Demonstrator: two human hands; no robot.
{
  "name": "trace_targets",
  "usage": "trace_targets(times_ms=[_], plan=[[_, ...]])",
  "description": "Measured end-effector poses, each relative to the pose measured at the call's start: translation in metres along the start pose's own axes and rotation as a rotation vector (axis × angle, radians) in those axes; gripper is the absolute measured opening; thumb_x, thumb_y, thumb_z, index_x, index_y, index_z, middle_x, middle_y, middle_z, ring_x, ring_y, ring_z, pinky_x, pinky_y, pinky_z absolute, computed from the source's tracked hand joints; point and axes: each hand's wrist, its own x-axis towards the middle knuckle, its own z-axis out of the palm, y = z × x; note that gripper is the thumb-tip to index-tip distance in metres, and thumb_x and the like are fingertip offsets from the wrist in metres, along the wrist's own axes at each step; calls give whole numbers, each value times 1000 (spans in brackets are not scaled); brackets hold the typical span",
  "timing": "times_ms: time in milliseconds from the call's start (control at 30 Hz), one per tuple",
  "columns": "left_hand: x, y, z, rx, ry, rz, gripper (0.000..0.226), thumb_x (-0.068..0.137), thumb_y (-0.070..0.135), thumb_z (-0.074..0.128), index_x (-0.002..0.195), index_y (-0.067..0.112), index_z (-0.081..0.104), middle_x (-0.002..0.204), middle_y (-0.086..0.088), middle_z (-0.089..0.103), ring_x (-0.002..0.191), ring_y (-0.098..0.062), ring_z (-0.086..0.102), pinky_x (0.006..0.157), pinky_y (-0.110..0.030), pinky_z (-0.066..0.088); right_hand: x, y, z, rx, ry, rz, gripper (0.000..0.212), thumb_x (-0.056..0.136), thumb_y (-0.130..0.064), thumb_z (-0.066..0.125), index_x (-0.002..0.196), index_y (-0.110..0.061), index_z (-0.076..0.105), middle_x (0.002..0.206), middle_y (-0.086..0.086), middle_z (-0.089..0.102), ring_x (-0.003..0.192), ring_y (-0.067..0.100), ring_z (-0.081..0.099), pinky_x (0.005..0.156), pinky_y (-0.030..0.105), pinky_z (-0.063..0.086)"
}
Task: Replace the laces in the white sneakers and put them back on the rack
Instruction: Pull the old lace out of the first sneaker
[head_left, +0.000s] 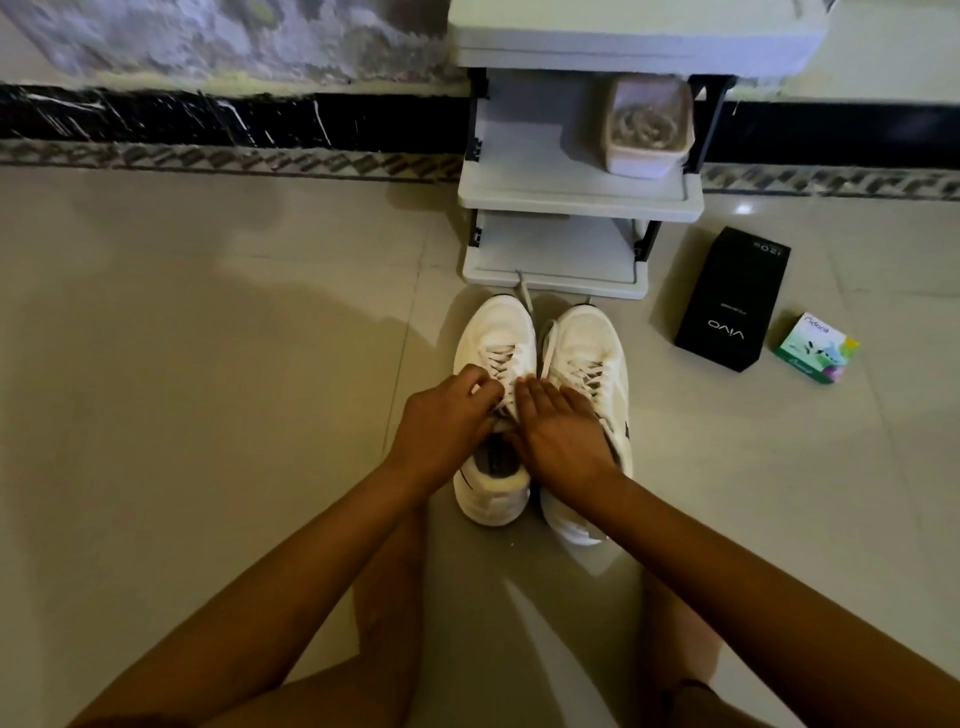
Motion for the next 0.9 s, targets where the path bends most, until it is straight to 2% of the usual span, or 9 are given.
trace_targets(times_ms=[67, 200, 300, 367, 433, 500, 600, 733, 900], plan=[[-4, -8, 5, 130, 99, 183, 31, 87, 34, 47, 89, 12, 68, 99, -9, 67, 74, -24, 67, 49, -29, 51, -1, -1, 0, -8, -18, 8, 61, 102, -41, 21, 150, -6, 6, 157, 15, 14, 144, 27, 16, 117, 37, 7], [-1, -14, 8, 311, 235, 467, 16, 86, 17, 59, 92, 7, 70, 106, -13, 68, 95, -30, 65, 72, -36, 54, -3, -4, -2, -15, -45, 26, 60, 103, -40, 20, 150, -7, 3, 157, 14, 9, 145, 28, 11, 117, 38, 3], [5, -10, 7, 156, 207, 342, 14, 80, 22, 65, 82, 10, 71, 102, -8, 69, 102, -24, 54, 75, -36, 52, -2, -4, -1, -41, -53, 17, 59, 104, -37, 19, 150, -4, 1, 157, 17, 8, 145, 29, 10, 117, 39, 2], [6, -7, 6, -178, 166, 120, 24, 77, 29, 56, 76, 11, 72, 96, -2, 68, 101, -17, 45, 76, -33, 48, -1, -4, -1, -54, -61, 14, 60, 103, -37, 19, 149, -3, 0, 157, 18, 7, 145, 30, 9, 117, 38, 1], [4, -4, 6, -475, 125, -66, 30, 75, 33, 52, 76, 12, 73, 92, 0, 67, 98, -10, 44, 80, -24, 41, 0, -4, 0, -67, -67, 6, 61, 103, -37, 19, 149, -3, 0, 157, 19, 7, 145, 30, 9, 117, 38, 0], [-1, -4, 9, -559, 126, -171, 34, 74, 37, 53, 81, 12, 74, 93, 0, 67, 97, -5, 44, 82, -9, 34, 1, -5, -1, -69, -74, 6, 61, 103, -38, 18, 149, -3, 0, 157, 19, 8, 145, 30, 10, 117, 38, 1], [-11, -5, 11, -414, 123, -139, 33, 80, 37, 52, 90, 13, 73, 94, -2, 66, 93, -8, 53, 77, -13, 40, 2, -5, 0, -58, -91, 23, 61, 103, -39, 18, 149, -2, 1, 156, 19, 9, 145, 30, 11, 117, 38, 1], [-21, -6, 12, -102, 158, 28, 26, 86, 31, 51, 87, 10, 67, 87, -7, 64, 70, -21, 64, 52, -23, 47, 1, -5, 2, -58, -95, 49, 63, 103, -41, 19, 149, -1, 2, 156, 20, 12, 144, 31, 14, 117, 39, 4], [-20, -3, 10, 36, 124, 105, 27, 87, 28, 49, 90, 11, 70, 89, -7, 68, 69, -23, 67, 48, -26, 49, 2, -7, 0, -75, -111, 56, 62, 103, -38, 18, 149, -1, 0, 156, 21, 11, 144, 33, 13, 117, 43, 6]])
